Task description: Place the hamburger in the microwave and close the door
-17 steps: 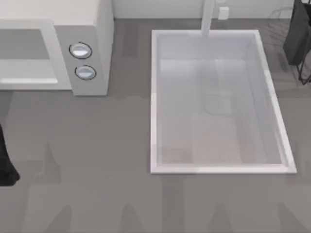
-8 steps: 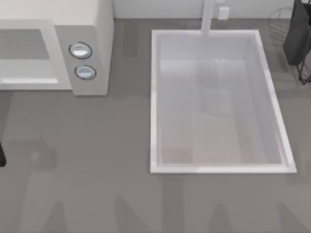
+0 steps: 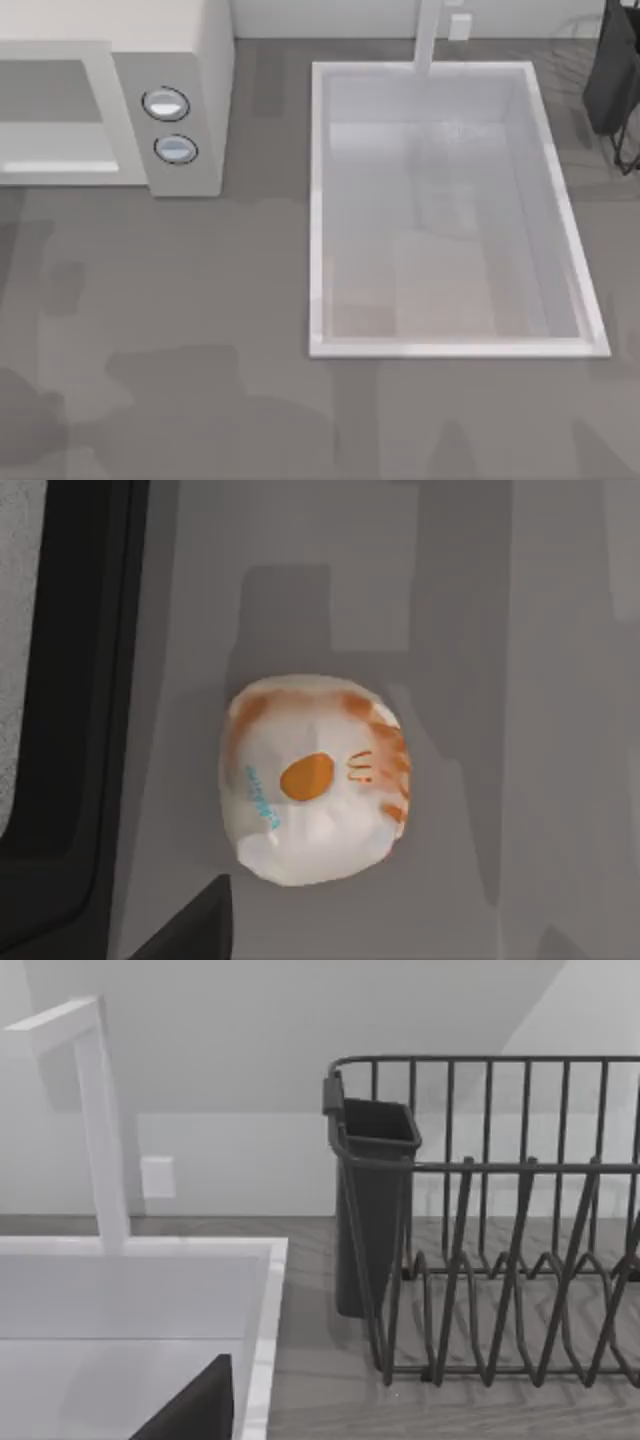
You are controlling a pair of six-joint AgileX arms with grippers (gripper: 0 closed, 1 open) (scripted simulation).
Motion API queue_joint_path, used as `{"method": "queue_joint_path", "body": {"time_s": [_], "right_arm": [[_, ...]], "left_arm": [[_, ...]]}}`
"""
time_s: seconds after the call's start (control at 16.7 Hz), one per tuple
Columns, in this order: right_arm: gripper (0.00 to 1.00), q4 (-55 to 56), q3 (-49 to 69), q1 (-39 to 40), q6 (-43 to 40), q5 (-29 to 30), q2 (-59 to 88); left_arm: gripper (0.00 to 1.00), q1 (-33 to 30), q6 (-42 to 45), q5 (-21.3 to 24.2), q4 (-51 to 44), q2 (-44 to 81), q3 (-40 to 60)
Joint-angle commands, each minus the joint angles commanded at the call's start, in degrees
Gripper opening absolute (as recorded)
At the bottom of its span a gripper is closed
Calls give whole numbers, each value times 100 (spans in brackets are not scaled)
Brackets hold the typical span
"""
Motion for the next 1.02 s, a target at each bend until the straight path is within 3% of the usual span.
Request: {"method": "queue_joint_path", "body": {"time_s": [0.48,1.02], "right_arm": [[100,0,0,0,0,0,0],[100,0,0,0,0,0,0]], "left_arm": [[100,547,224,13,-1694,3119,2195],[100,472,241,44,-1922,3446,2398]]}}
